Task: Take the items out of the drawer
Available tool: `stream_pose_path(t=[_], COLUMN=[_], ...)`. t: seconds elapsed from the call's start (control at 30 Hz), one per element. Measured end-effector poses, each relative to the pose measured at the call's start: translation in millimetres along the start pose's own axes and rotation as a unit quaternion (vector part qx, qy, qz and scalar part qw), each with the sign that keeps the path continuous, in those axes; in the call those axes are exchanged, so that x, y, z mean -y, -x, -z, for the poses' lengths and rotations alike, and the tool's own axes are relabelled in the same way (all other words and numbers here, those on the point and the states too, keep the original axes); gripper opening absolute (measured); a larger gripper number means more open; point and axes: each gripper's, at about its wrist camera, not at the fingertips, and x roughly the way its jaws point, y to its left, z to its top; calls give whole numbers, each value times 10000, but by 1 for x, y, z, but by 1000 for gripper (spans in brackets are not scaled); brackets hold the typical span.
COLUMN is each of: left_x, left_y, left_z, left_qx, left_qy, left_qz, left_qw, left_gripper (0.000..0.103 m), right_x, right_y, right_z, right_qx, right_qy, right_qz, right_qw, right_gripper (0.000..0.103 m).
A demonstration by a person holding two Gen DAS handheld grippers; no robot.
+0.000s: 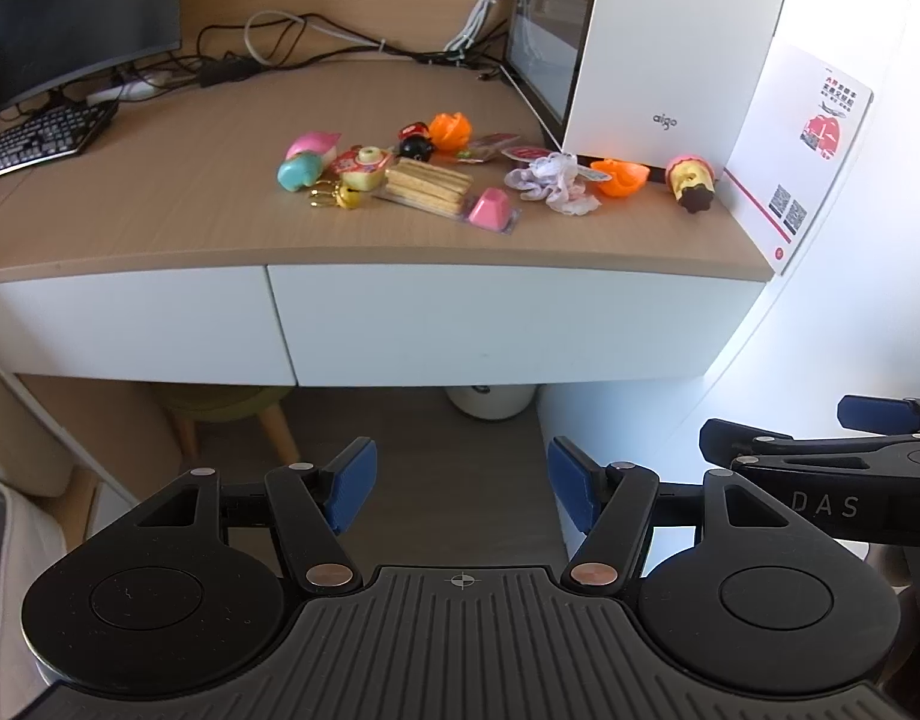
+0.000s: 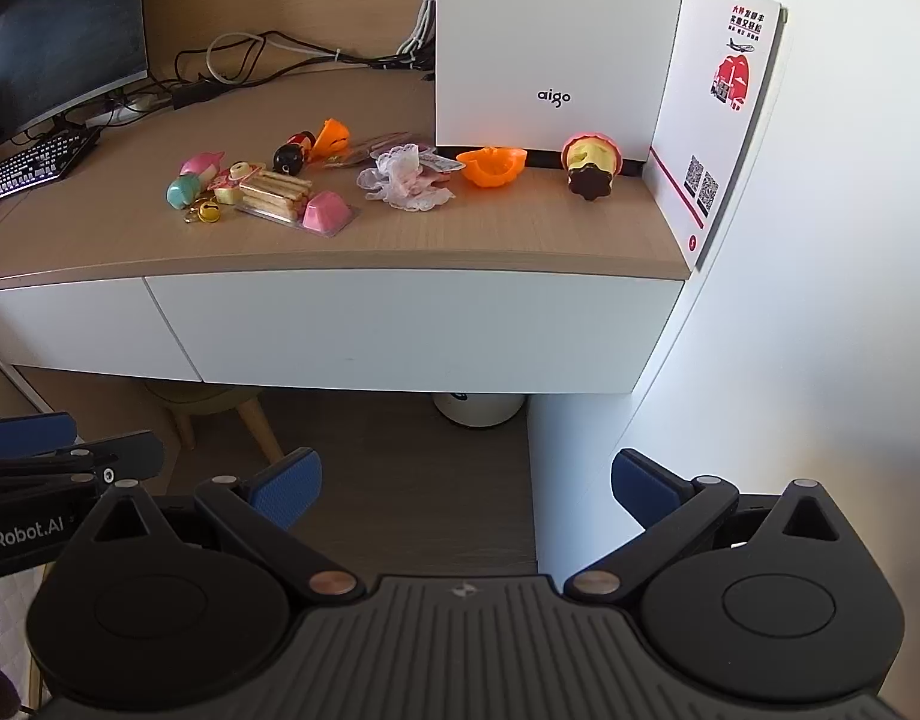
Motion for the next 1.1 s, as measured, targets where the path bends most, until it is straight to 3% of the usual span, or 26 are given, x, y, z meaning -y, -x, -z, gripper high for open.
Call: stream_pose_path(t=[1.1], left_x=[0], left_y=[6], left_z=[-1], left_qx=[82], left_qy=[19], left_qz=[35], left_qw=[10000], left_gripper=[68], right_x=[3], right_y=[3], right_z=[2], right_qx=[83], right_qy=[-26], right_qz=[-24], right_qw=[10000], right_gripper=[103])
